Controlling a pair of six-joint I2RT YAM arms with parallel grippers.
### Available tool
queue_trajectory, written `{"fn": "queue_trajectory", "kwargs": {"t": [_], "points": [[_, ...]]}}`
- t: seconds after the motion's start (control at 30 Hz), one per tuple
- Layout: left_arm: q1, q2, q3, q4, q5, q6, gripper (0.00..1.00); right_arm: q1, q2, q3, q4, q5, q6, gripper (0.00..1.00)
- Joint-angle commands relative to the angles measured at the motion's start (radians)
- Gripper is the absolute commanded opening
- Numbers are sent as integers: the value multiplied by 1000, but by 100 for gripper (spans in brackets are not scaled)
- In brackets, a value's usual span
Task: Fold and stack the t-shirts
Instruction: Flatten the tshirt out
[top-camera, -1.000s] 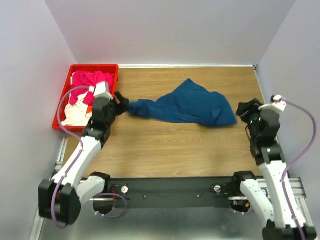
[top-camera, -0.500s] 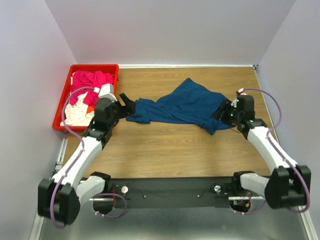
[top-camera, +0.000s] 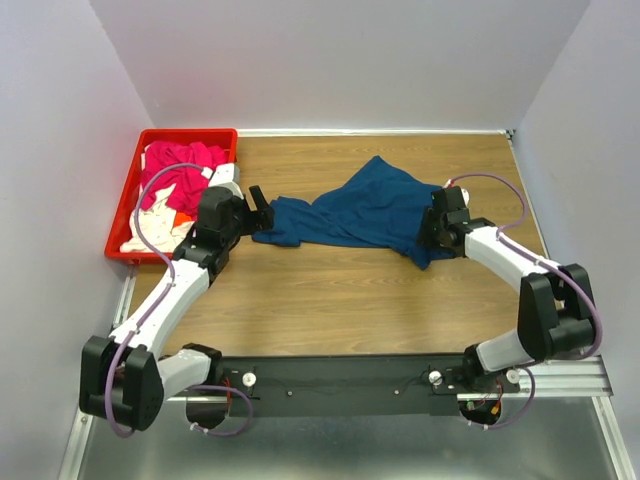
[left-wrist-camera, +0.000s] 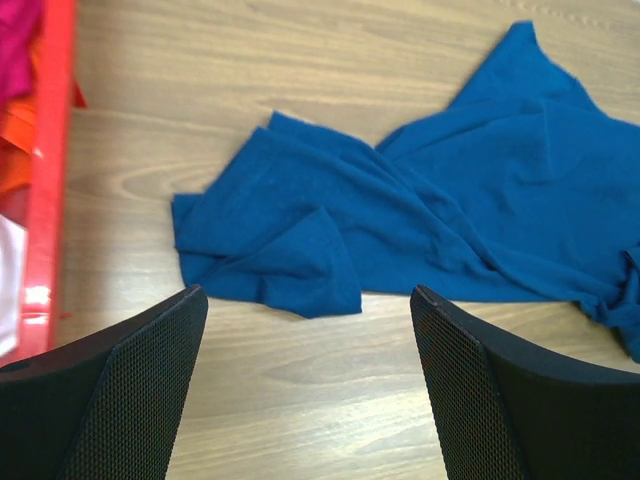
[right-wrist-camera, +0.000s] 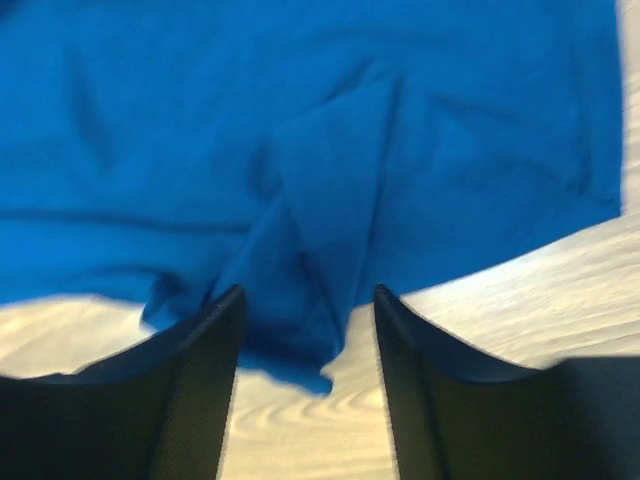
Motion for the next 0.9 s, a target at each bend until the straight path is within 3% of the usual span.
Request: {"fn": "queue_trajectory", "kwargs": {"t": [0.0,0.47,0.57,0.73,0.87], "points": [[-4,-71,-18,10,-70,58,90,4,82,72,-7,152,-3,57],[-2,-97,-30,13,-47,64,90,4,220,128,-4,145,-37,51],[-4,-96,-32,15,-42,64,90,4,223,120,-4,163,-40,37],[-2,-96,-33,15,-58,65,90,2,188,99,-7,177,-43,3],[-2,-100,-35,15,-70,65,90,4,49,80,-72,180,-49,1]]}}
